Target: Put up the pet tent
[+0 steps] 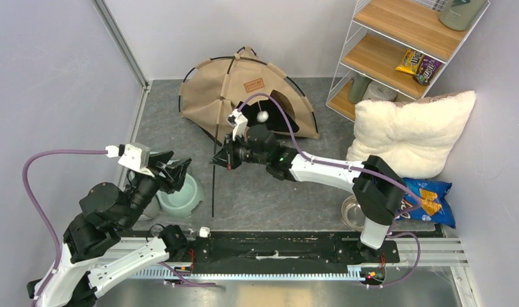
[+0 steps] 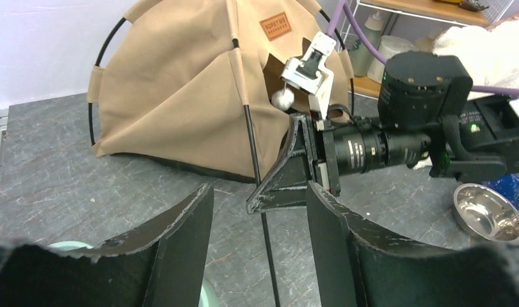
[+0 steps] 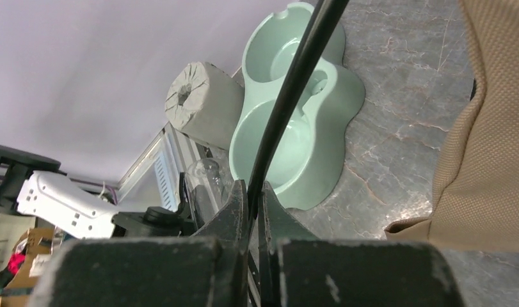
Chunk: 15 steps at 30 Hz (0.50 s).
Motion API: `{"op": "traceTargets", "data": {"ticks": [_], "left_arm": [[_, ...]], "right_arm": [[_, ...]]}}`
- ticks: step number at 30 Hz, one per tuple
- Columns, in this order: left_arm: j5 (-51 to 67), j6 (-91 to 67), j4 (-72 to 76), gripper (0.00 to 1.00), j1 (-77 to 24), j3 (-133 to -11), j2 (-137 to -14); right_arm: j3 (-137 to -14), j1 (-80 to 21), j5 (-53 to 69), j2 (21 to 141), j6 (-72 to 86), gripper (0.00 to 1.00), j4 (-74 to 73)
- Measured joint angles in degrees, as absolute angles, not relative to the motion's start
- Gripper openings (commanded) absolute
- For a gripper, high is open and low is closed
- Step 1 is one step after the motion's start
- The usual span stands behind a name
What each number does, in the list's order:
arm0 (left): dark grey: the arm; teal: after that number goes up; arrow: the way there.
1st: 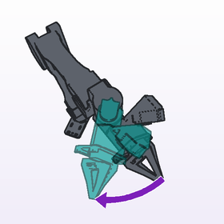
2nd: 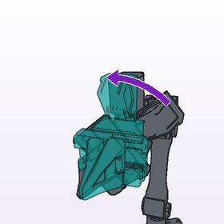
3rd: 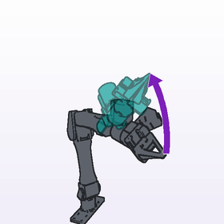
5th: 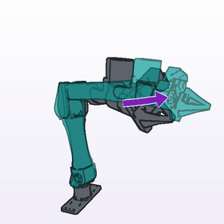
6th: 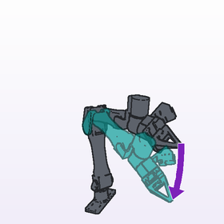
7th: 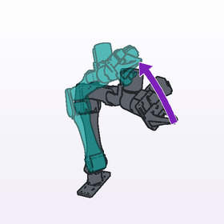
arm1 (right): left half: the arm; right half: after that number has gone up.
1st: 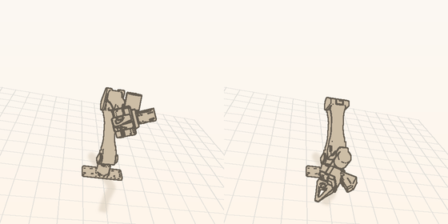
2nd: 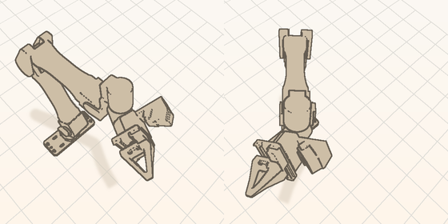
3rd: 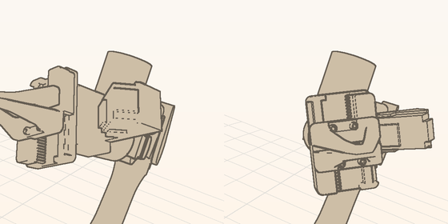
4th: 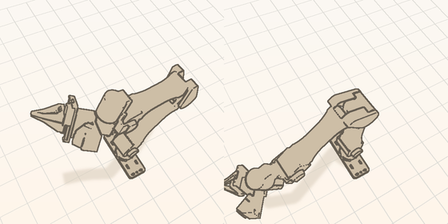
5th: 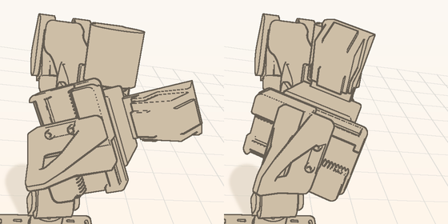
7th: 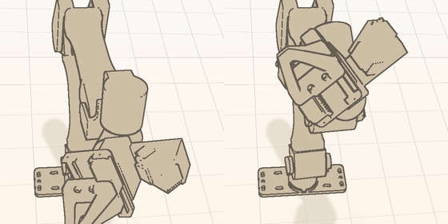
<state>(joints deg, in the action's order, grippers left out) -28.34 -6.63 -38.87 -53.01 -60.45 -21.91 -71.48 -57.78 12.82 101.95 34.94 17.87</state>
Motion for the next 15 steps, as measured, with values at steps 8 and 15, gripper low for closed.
{"op": "traceTargets", "data": {"ticks": [8, 15], "left_arm": [[-27.83, -6.72, -38.06, 0.62, -53.01, -58.78, -22.15], [-25.43, -10.79, -32.84, 0.61, -53.01, -52.07, -24.80]], "right_arm": [[-71.48, -53.71, 23.88, 101.78, 31.35, 0.04, 12.40], [-69.73, -53.47, 23.09, 100.88, 28.34, 0.49, 8.32]]}}
